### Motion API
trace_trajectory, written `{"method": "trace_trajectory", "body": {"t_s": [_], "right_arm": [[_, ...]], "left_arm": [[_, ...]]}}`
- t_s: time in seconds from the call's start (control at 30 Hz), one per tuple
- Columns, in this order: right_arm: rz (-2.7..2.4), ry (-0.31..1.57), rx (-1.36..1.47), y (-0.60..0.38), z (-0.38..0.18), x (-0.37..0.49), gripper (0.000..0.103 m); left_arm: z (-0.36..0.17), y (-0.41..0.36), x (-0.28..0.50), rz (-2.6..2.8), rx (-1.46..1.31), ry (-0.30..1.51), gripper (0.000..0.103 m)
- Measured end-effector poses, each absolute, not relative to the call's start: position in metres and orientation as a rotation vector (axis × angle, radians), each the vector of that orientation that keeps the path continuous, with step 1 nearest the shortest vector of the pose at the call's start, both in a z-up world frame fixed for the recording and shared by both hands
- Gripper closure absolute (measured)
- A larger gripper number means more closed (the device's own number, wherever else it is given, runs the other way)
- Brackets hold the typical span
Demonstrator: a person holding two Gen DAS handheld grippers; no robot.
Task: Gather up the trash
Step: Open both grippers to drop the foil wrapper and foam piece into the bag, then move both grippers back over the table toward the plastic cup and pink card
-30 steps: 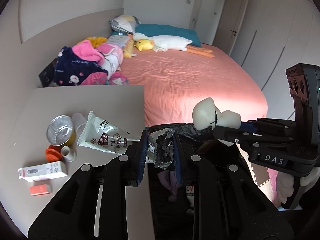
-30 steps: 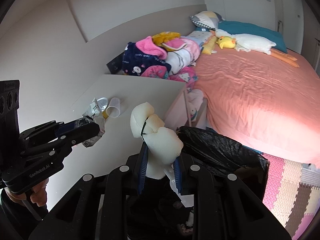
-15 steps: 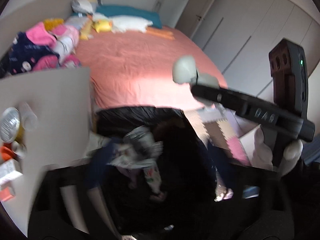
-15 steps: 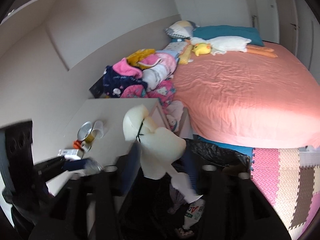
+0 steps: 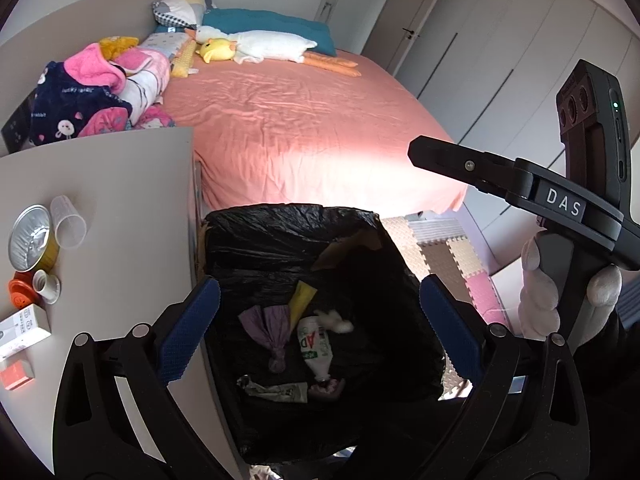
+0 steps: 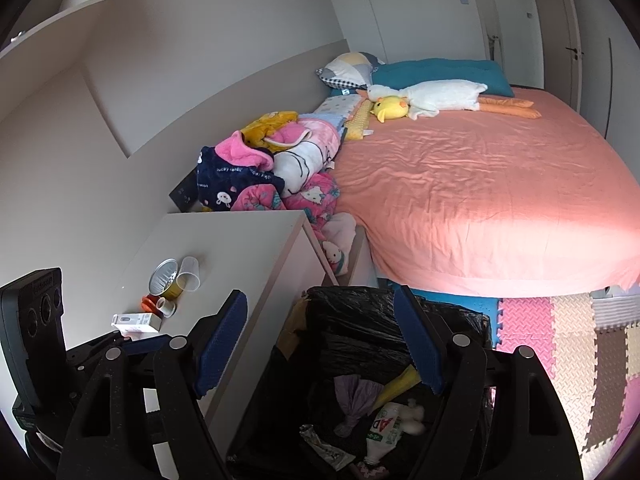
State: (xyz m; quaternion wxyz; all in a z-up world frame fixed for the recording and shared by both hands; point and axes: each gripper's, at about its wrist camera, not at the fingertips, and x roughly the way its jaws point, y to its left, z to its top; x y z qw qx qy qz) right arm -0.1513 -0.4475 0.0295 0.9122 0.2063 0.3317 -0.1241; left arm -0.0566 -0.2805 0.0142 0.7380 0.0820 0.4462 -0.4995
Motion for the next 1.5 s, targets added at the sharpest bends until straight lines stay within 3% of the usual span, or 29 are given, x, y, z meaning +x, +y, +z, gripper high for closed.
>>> {"method": "trace_trajectory", "body": {"t_s": [1.5], "right_arm": [[0.078, 0.829, 0.274, -0.326, 0.004, -0.047, 0.027]], "left_arm": [[-0.009, -0.143, -0.022, -0.682, 0.021, 1.036, 0.006]]}}
